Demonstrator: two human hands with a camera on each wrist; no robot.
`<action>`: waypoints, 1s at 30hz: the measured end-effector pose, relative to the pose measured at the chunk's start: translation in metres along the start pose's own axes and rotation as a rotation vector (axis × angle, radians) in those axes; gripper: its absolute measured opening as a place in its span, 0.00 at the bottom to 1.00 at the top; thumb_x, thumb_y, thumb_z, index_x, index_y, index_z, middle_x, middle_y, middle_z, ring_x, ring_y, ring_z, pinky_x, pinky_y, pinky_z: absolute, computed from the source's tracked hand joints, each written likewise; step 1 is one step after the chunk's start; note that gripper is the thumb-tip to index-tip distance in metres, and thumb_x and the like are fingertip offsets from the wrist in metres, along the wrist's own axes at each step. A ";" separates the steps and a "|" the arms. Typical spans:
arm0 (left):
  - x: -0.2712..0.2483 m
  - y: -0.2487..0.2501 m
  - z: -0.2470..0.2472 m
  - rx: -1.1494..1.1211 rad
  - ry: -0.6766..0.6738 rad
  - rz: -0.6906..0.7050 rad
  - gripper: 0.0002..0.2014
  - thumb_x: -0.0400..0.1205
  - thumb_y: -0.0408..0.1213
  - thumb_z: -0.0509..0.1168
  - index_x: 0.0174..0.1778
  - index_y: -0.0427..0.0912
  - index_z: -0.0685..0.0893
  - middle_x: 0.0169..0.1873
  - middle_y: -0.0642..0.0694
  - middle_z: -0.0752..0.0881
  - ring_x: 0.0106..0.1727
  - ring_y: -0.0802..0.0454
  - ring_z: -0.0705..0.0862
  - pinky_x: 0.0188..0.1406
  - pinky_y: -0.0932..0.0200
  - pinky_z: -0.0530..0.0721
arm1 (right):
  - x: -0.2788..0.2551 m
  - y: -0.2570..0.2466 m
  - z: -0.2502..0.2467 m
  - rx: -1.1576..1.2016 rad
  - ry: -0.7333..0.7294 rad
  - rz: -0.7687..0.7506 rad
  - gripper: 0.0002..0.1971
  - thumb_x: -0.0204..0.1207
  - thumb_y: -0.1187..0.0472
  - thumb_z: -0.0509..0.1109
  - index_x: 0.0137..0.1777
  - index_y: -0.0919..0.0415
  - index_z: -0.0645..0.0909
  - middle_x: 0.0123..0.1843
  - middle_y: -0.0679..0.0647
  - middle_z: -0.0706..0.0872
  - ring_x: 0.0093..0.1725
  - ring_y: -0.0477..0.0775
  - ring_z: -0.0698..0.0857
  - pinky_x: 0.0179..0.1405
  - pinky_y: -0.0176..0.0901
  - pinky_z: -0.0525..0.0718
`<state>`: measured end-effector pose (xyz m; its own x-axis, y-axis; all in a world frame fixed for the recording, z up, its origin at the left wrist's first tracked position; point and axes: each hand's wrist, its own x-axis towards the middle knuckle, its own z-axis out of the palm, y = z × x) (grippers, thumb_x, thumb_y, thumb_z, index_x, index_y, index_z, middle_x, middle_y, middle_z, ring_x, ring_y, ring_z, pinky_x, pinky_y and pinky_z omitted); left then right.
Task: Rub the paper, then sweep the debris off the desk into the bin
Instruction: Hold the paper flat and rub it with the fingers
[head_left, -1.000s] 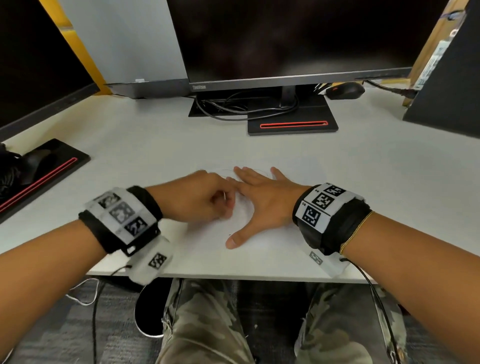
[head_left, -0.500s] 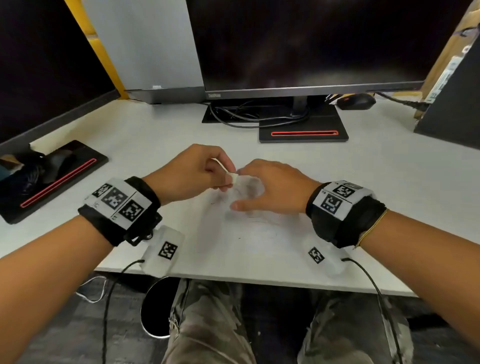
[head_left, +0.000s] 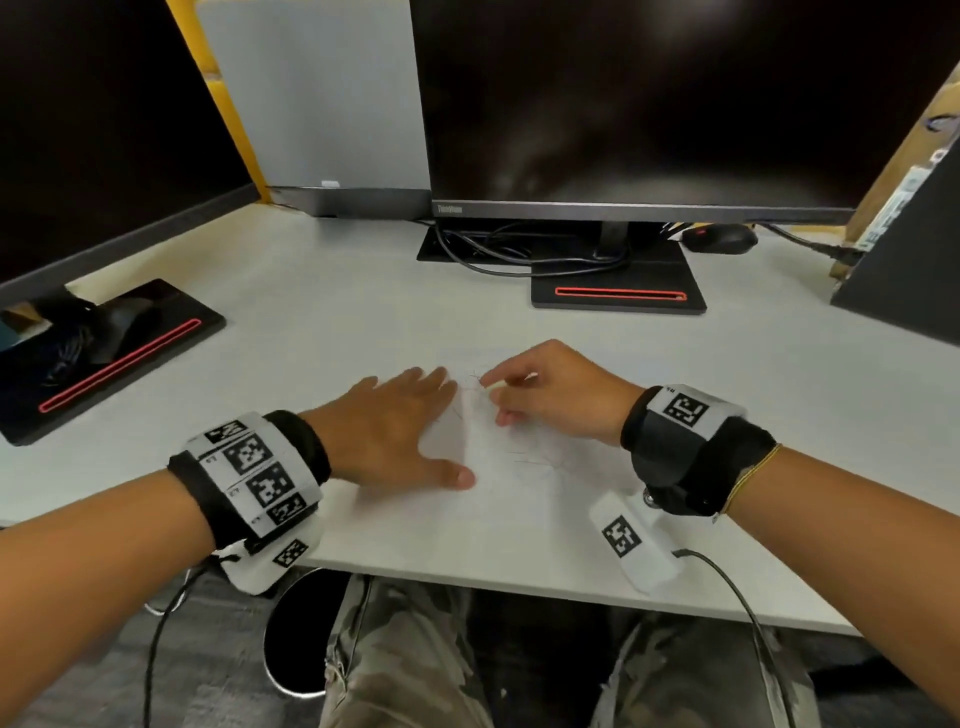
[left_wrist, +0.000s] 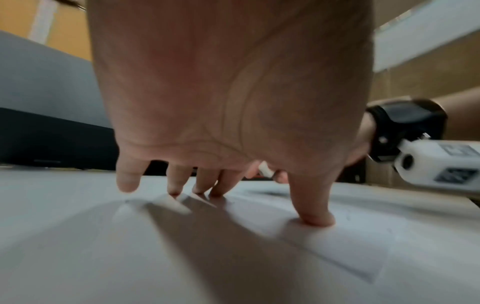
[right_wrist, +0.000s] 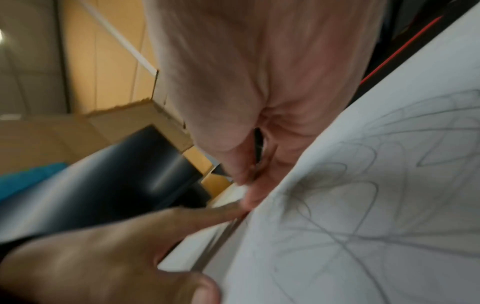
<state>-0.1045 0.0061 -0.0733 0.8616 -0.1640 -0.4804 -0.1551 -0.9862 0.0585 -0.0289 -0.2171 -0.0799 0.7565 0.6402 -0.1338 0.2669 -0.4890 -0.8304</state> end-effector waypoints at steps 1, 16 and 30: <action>0.001 0.000 0.004 -0.001 -0.017 0.003 0.63 0.73 0.85 0.56 0.94 0.52 0.37 0.93 0.54 0.37 0.94 0.51 0.37 0.93 0.39 0.42 | 0.000 -0.003 0.006 -0.010 -0.052 -0.036 0.12 0.86 0.63 0.76 0.67 0.64 0.91 0.41 0.50 0.94 0.41 0.43 0.93 0.55 0.36 0.89; 0.004 -0.008 0.018 -0.151 -0.032 -0.001 0.68 0.65 0.90 0.58 0.90 0.61 0.27 0.90 0.60 0.27 0.90 0.54 0.24 0.89 0.33 0.28 | 0.050 -0.009 0.008 -0.502 -0.177 -0.190 0.04 0.86 0.60 0.72 0.54 0.54 0.88 0.39 0.51 0.90 0.38 0.42 0.83 0.41 0.27 0.73; 0.004 -0.007 0.017 -0.170 -0.055 -0.074 0.76 0.58 0.93 0.58 0.88 0.57 0.22 0.87 0.59 0.22 0.86 0.52 0.18 0.87 0.31 0.25 | 0.068 -0.014 0.016 -0.493 -0.132 -0.192 0.03 0.86 0.59 0.73 0.52 0.56 0.88 0.37 0.50 0.89 0.35 0.41 0.82 0.38 0.29 0.75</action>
<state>-0.1081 0.0130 -0.0906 0.8391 -0.0942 -0.5358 -0.0045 -0.9861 0.1664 0.0091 -0.1576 -0.0859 0.5936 0.7988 -0.0977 0.6652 -0.5553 -0.4992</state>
